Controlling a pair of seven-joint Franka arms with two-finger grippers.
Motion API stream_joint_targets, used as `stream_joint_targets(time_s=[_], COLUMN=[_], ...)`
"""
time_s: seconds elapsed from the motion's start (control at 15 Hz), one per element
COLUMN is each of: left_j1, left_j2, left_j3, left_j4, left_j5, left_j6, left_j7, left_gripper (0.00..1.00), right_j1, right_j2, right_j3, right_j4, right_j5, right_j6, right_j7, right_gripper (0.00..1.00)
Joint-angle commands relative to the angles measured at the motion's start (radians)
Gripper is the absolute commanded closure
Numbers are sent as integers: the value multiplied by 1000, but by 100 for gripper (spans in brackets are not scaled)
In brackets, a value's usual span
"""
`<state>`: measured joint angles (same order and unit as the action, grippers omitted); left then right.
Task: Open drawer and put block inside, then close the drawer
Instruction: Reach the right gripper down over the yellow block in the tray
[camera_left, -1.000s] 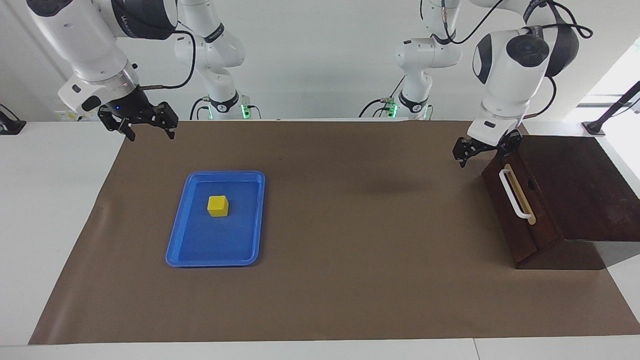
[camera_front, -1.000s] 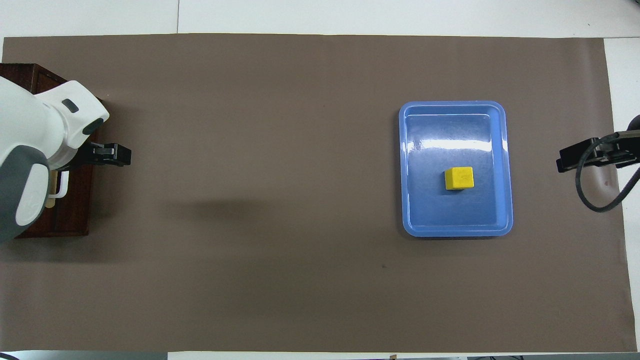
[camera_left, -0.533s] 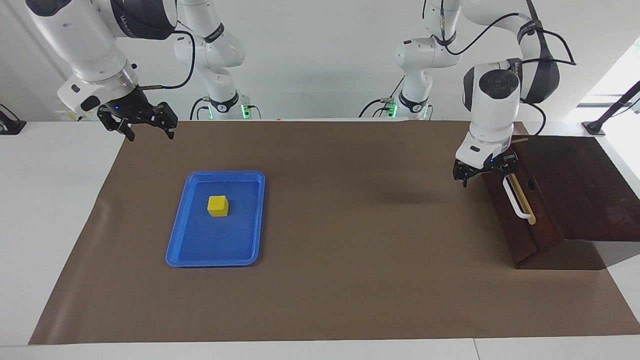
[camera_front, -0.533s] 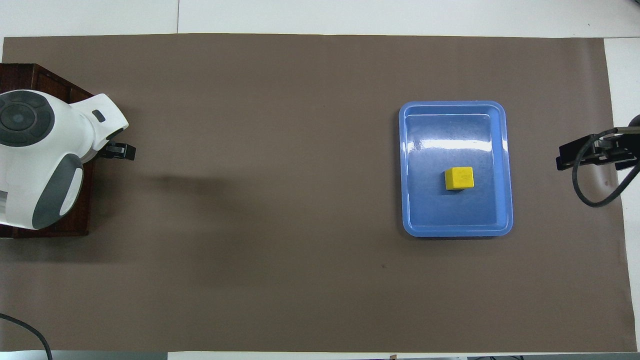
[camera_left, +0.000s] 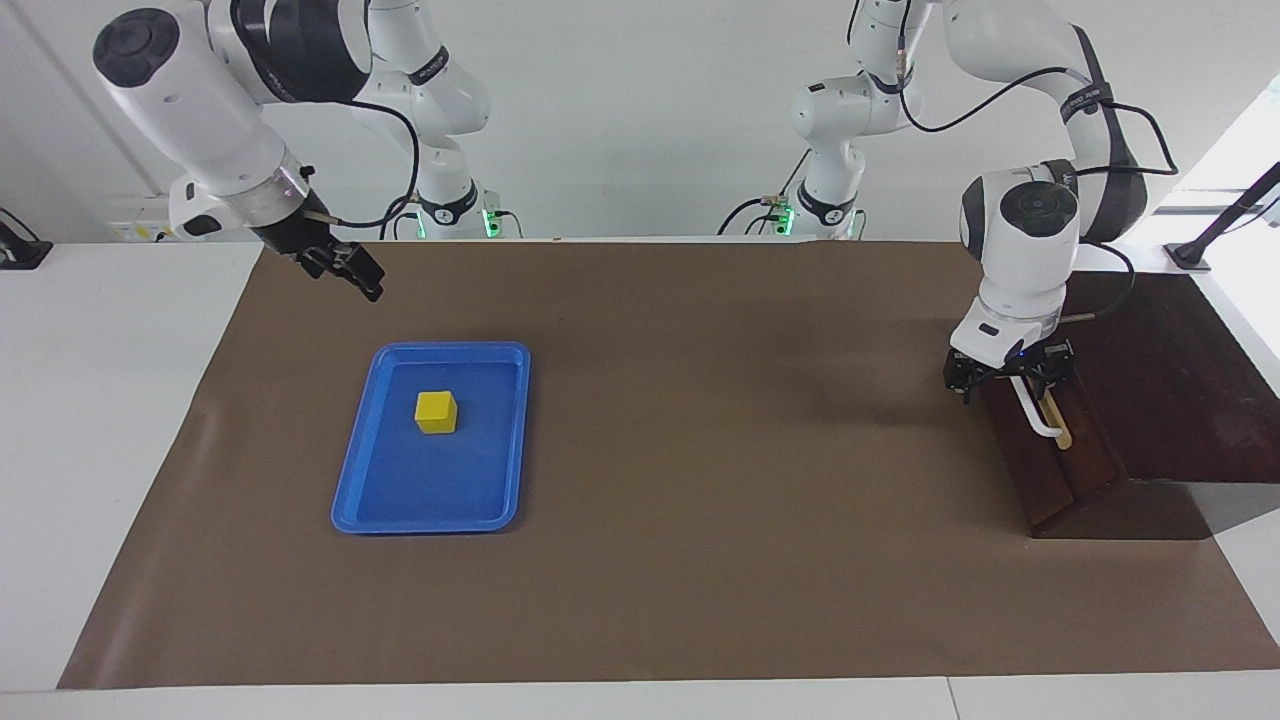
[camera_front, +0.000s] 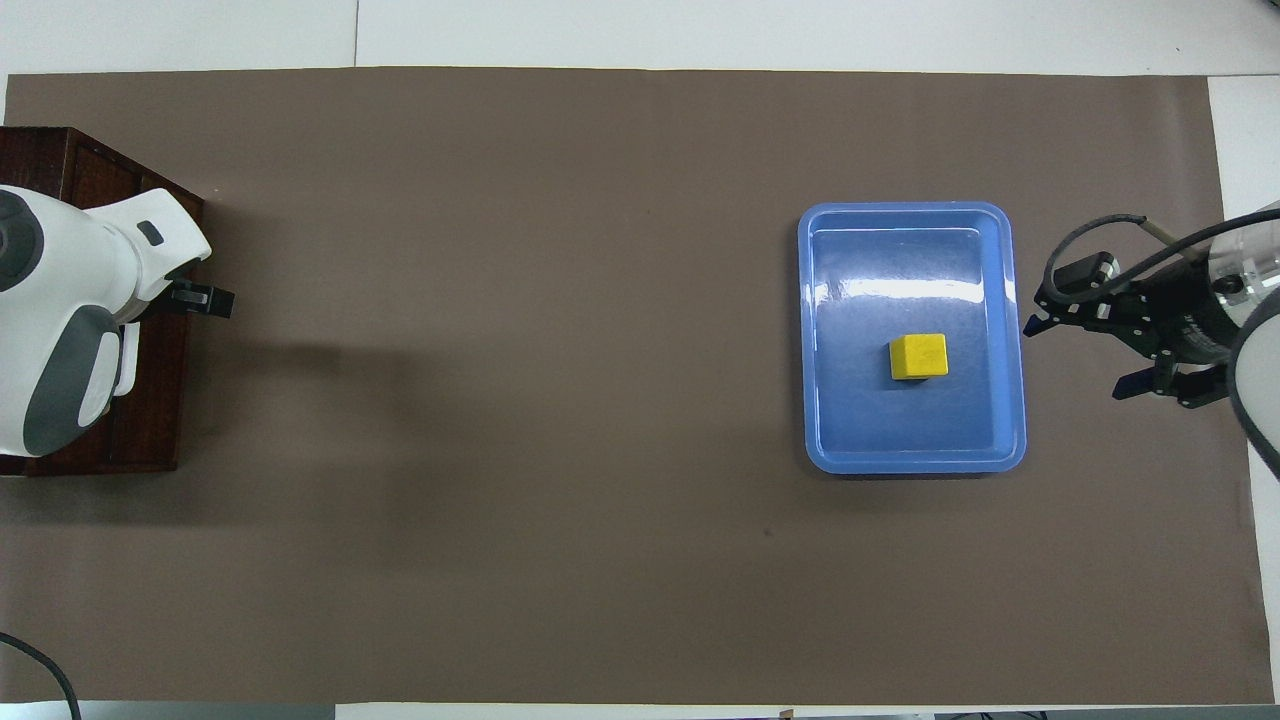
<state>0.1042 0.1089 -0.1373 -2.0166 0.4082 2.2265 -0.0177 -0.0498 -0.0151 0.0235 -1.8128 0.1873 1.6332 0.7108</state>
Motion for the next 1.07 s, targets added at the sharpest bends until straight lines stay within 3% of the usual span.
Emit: stream_joint_targets(time_s=[0.0, 0.27, 0.4, 0.73, 1.0], left_j1=[15, -9, -95, -270, -291], left_j2=[-5, 5, 5, -5, -9], left_j3=[-5, -7, -8, -10, -13], left_j4=[-62, -70, -64, -62, -62], left_j5=[18, 17, 14, 8, 3], left_j6=[73, 99, 90, 25, -1], left_j7=[9, -4, -66, -309, -318], left_gripper=[0, 0, 0, 0, 0], right_j1=[-36, -67, -74, -117, -124], right_j2=[13, 99, 107, 204, 247], right_j3=[3, 3, 3, 3, 3], right_j4=[-120, -168, -206, -208, -211], right_j5=[134, 297, 354, 438, 475], right_j6=[117, 261, 298, 312, 312], right_j7=[239, 401, 409, 386, 300], right_gripper=[0, 0, 0, 0, 0])
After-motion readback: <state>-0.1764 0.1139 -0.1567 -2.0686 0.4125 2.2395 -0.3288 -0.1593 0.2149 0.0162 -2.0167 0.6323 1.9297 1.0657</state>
